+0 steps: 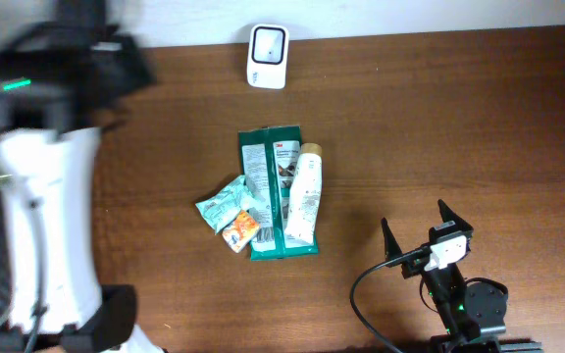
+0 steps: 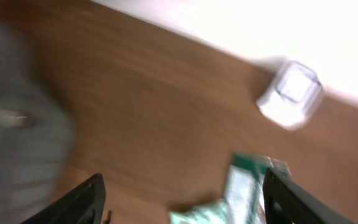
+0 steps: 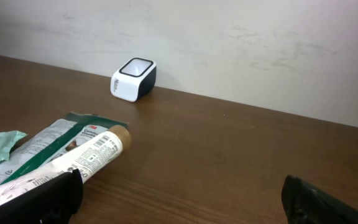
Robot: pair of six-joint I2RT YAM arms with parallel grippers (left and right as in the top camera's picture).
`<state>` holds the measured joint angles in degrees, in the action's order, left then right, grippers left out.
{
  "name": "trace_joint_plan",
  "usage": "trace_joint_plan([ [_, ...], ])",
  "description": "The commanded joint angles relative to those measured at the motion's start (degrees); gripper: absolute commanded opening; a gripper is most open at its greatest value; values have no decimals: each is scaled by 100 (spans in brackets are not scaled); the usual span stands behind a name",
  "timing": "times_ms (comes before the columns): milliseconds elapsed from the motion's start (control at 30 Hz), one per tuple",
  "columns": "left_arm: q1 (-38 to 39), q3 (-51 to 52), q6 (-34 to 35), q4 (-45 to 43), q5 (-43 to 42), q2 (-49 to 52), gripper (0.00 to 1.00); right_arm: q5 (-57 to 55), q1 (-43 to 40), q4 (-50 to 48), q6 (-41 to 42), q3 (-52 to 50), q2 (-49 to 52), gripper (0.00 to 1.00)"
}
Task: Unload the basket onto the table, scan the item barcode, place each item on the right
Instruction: 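Place the white tube on top of the wipes pack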
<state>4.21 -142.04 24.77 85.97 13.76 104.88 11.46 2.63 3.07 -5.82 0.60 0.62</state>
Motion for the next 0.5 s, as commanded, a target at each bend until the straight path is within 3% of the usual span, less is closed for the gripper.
trace_joint_plan([
  [0,-1392,-238,-83,160,142,-103,68,-9,37,20,26,-28,-44,98],
  [167,-2916,66,223,107,-214,166,64,-9,37,20,26,-28,-44,98],
  [367,-3770,1198,251,-262,-376,763,63,-9,35,20,26,-28,-44,98],
  [467,-4083,1884,-74,-807,-282,903,63,-9,37,20,26,-28,-44,98],
])
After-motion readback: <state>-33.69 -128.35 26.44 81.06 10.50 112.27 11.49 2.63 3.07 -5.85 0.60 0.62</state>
